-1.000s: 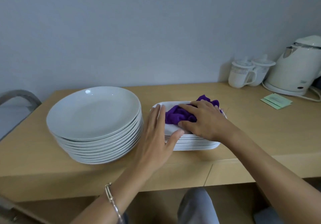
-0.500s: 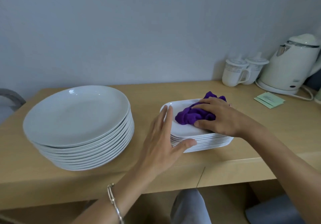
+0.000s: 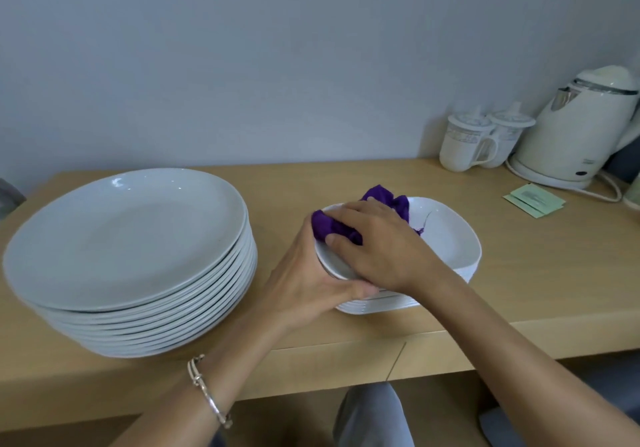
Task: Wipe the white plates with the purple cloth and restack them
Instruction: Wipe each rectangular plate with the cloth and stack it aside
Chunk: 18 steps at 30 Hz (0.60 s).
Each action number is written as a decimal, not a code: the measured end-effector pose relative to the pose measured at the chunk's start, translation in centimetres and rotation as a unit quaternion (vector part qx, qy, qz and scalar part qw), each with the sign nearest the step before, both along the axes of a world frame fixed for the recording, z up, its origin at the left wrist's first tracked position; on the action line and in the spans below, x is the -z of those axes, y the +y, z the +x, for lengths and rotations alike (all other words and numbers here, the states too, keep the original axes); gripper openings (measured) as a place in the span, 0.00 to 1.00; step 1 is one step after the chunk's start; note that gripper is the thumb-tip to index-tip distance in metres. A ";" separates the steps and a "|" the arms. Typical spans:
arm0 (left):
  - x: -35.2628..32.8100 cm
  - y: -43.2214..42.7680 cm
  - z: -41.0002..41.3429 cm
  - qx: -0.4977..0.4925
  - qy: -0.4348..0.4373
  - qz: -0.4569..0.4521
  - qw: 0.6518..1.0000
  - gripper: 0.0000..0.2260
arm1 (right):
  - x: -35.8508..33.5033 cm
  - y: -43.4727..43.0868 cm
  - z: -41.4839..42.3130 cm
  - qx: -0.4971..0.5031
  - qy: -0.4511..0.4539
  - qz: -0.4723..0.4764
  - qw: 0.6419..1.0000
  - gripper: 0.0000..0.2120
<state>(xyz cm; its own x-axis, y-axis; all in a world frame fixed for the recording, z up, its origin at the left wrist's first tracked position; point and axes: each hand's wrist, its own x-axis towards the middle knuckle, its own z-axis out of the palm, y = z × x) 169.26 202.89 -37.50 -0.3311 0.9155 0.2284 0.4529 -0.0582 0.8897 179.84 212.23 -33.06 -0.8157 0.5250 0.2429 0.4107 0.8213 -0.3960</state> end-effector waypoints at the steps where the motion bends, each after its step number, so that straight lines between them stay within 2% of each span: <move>1: 0.1 0.1 0.1 -0.002 0.000 0.007 1.000 0.42 | -0.2 0.1 0.6 -0.033 0.015 -0.023 0.999 0.13; 3: 0.1 0.0 0.1 -0.003 0.003 0.015 1.000 0.39 | -0.9 0.3 2.1 -0.084 0.013 -0.054 0.995 0.06; 5: 0.0 -0.1 -0.1 -0.005 0.006 0.014 1.000 0.36 | -1.7 0.7 3.8 -0.106 -0.013 -0.078 0.991 0.08; 7: 0.1 -0.2 -0.4 0.002 0.007 0.018 1.000 0.36 | -2.1 1.9 5.3 -0.080 -0.024 -0.078 0.993 0.13; 11: 0.3 -0.2 -0.4 -0.005 0.013 0.009 1.000 0.39 | -1.8 4.2 6.8 0.017 0.002 -0.016 1.000 0.13; 14: 0.5 -0.5 -0.4 -0.007 -0.002 0.005 1.000 0.37 | -0.8 3.9 5.8 0.040 -0.028 0.022 0.999 0.16; 18: 0.4 -1.4 -0.4 0.006 -0.047 0.009 0.999 0.37 | 0.0 2.6 4.0 0.061 -0.033 0.014 0.997 0.19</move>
